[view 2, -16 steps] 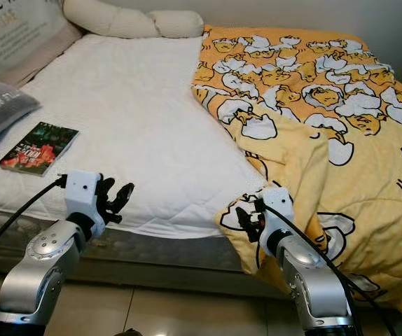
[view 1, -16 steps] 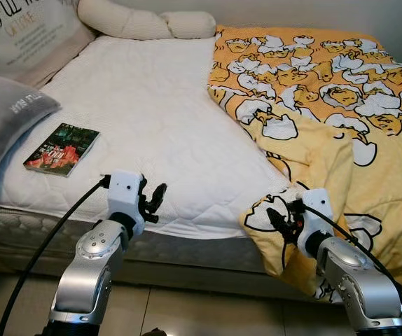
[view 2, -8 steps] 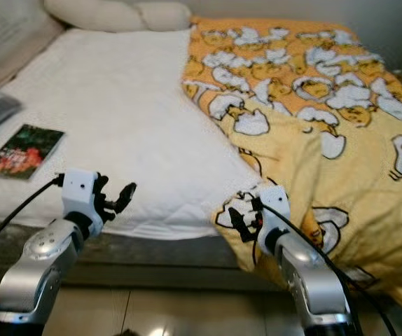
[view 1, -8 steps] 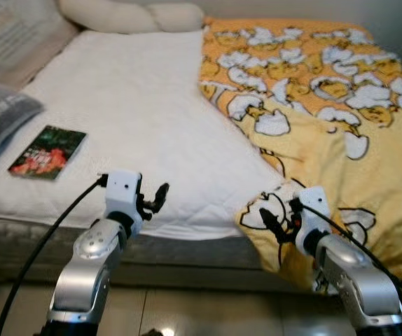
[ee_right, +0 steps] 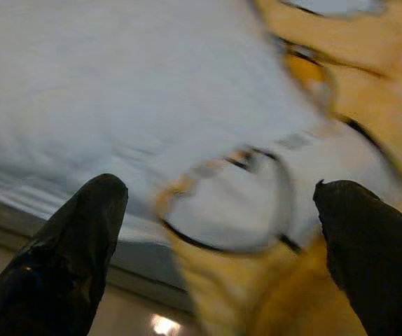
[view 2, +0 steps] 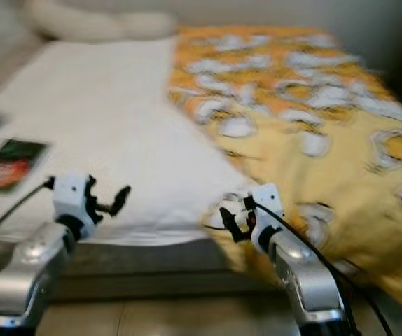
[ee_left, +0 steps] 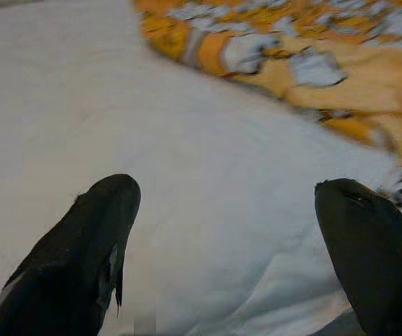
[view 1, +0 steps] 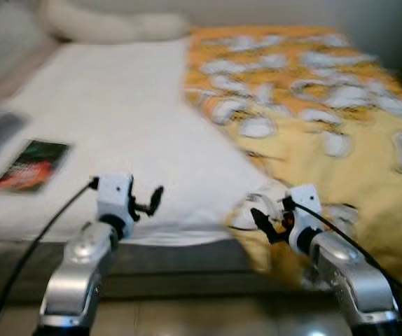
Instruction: Clean up the room
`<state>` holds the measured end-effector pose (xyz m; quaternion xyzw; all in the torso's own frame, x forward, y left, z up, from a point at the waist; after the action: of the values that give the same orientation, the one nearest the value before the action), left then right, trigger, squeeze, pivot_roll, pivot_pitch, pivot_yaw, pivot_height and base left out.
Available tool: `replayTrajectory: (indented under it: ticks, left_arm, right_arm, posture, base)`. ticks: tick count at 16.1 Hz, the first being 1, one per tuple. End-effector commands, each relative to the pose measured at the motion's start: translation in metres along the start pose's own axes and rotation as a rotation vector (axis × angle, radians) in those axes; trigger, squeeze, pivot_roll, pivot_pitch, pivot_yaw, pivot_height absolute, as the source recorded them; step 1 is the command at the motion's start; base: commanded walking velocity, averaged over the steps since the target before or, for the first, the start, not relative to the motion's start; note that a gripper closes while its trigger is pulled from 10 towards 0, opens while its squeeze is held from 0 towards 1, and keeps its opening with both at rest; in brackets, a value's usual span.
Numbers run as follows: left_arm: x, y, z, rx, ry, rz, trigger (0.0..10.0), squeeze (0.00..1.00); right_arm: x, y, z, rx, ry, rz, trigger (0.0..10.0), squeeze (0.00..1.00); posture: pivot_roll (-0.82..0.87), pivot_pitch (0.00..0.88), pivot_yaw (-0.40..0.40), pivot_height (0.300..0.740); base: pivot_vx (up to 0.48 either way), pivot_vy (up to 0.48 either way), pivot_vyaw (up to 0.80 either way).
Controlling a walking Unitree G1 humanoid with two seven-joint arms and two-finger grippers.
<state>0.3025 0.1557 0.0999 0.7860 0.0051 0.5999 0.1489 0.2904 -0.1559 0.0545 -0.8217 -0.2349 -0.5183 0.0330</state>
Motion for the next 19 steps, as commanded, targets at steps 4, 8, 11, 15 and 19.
replayTrajectory:
  ticks: [4, 8, 11, 15, 19]
  left_arm:
    - [0.003, 0.008, 0.001, -0.029, 0.007, -0.005, 10.0, 1.00]
    - [0.003, 0.008, 0.003, -0.020, 0.003, 0.018, 10.0, 0.47]
    - [0.004, 0.006, 0.004, -0.031, -0.017, 0.042, 10.0, 0.31]
    - [-0.009, -0.001, 0.002, -0.086, -0.176, 0.168, 10.0, 0.00]
    - [-0.002, 0.001, -0.005, -0.158, -0.243, 0.198, 10.0, 0.00]
  right_arm:
    - [0.004, 0.007, -0.001, -0.025, 0.009, -0.013, 10.0, 1.00]
    - [0.004, 0.008, 0.002, -0.012, -0.008, -0.042, 10.0, 1.00]
    - [0.003, 0.006, 0.008, 0.081, -0.053, -0.092, 10.0, 1.00]
    - [0.003, 0.002, 0.034, 0.182, -0.131, -0.223, 10.0, 1.00]
    - [0.005, -0.002, 0.070, 0.238, -0.210, -0.542, 10.0, 1.00]
  posture:
    - [0.02, 0.000, 0.017, 0.740]
    - [0.02, 0.000, 0.022, 0.740]
    - [0.02, 0.000, 0.024, 0.740]
    - [0.02, 0.000, 0.040, 0.740]
    - [0.06, 0.000, 0.037, 0.740]
  base:
    - [0.364, 0.000, 0.00]
    - [0.083, 0.000, 0.00]
    - [0.000, 0.000, 0.00]
    - [0.000, 0.000, 0.00]
    - [0.000, 0.000, 0.00]
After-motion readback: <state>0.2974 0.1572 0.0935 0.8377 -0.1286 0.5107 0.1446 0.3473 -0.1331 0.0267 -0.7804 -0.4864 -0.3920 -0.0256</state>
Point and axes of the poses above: a point about 5 cm out from each wrist's last joint towards the gripper, its own z axis pointing out of the wrist towards the gripper, its own x axis along the axis of the wrist's last joint, y = z × x, the point moved 4 cm from there along z, pointing out of the wrist towards the gripper, and after that the axes turned 15 degrees about -z, right-handed, at the moved point
